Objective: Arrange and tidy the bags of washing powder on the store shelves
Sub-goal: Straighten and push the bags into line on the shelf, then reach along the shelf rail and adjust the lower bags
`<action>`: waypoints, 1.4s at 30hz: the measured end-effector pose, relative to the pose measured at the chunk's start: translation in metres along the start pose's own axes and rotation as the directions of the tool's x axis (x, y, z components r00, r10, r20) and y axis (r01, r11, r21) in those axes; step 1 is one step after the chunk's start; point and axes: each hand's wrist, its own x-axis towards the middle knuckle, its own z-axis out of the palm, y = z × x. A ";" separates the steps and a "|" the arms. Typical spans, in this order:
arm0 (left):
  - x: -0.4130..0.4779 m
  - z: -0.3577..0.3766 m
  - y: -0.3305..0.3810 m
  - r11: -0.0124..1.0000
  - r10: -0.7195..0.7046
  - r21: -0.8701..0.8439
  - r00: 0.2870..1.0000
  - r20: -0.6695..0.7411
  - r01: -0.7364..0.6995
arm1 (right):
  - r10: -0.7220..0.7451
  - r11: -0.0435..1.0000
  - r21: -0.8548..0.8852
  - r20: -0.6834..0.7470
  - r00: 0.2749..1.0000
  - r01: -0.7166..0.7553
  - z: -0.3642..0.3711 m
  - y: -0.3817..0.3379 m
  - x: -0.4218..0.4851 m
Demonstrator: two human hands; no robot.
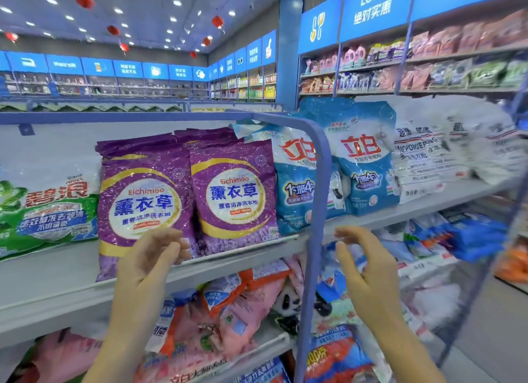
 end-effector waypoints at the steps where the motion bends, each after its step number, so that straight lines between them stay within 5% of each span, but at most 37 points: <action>1: -0.002 0.007 -0.001 1.000 0.001 -0.020 1.000 0.016 -0.001 | 0.041 0.999 0.002 -0.041 0.998 -0.041 -0.017 0.002 -0.007; 8: -0.023 0.097 -0.001 0.974 -0.060 -0.200 0.977 0.207 0.102 | 0.286 0.958 0.129 -0.310 0.907 -0.258 -0.136 0.030 -0.056; 16: -0.048 0.252 0.005 0.949 -0.093 -0.239 0.907 0.411 0.206 | 0.368 0.929 0.161 -0.493 0.788 -0.332 -0.265 0.091 -0.069; 28: -0.120 0.469 -0.028 0.952 -0.235 -0.118 0.923 0.305 0.281 | 0.519 0.854 0.174 -0.370 0.771 -0.491 -0.433 0.260 -0.040; 42: -0.092 0.563 -0.073 0.948 -0.308 -0.025 0.938 0.158 0.316 | 0.533 0.826 0.283 -0.110 0.839 -0.488 -0.412 0.450 0.050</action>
